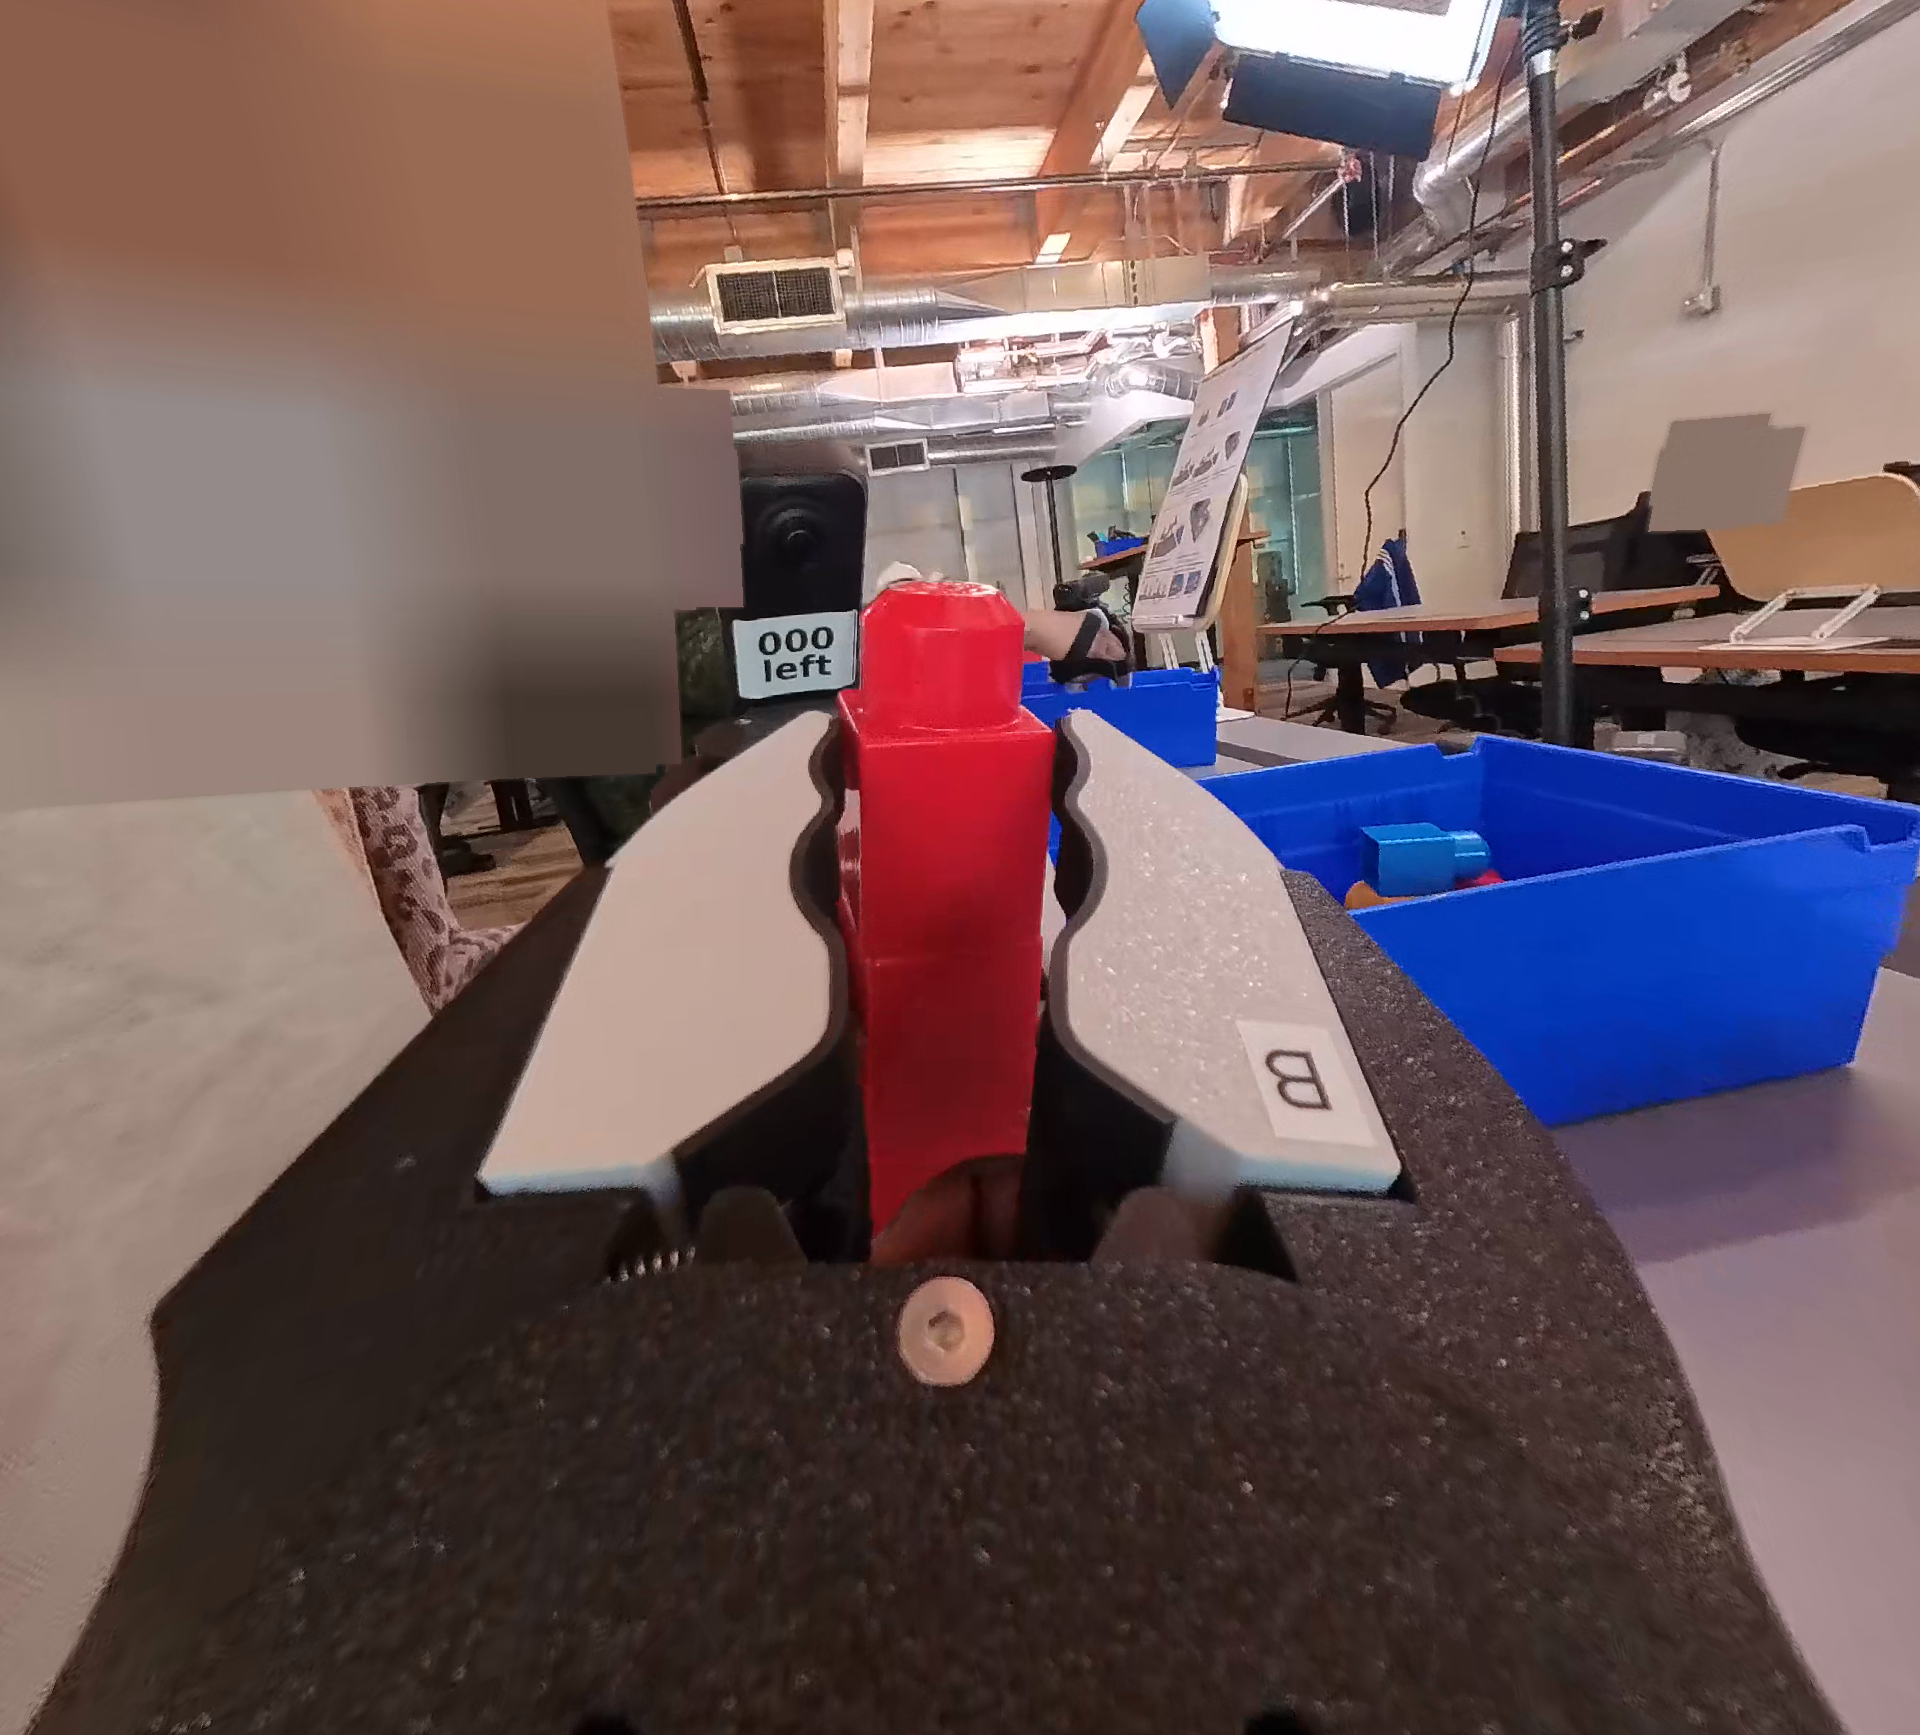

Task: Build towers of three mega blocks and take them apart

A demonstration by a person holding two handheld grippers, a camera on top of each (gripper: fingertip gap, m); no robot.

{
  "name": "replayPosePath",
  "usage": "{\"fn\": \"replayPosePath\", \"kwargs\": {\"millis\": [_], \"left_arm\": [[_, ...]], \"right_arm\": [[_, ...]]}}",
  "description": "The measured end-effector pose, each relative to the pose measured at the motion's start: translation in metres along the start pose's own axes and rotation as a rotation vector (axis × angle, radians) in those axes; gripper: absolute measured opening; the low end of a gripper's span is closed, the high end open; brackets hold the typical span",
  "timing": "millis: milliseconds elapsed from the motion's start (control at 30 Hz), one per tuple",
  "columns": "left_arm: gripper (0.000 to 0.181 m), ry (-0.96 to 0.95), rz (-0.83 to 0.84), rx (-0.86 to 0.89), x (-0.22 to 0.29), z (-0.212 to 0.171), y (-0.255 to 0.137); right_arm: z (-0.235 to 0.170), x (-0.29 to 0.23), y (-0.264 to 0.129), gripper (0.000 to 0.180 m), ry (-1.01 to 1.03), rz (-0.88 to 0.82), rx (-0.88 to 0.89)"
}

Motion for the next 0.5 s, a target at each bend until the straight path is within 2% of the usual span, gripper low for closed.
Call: {"fn": "replayPosePath", "kwargs": {"millis": [167, 500], "left_arm": [[0.036, 0.027, 0.005, -0.040, 0.000, -0.007, -0.001], [0.036, 0.032, -0.016, -0.008, 0.002, -0.012, -0.002]], "right_arm": [[-0.007, 0.001, 0.001, 0.038, -0.034, -0.002, -0.030], [-0.014, 0.003, -0.002, 0.037, -0.008, 0.020, -0.042]]}}
Point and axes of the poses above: each gripper's, where its closed fingertips meet, y out along the fingers, z out of its top, x = y × z across the jaws, the point moved 1 cm from there along -y, back along the fingers, and after that the axes turned 14 degrees about y, right-handed, at the moved point
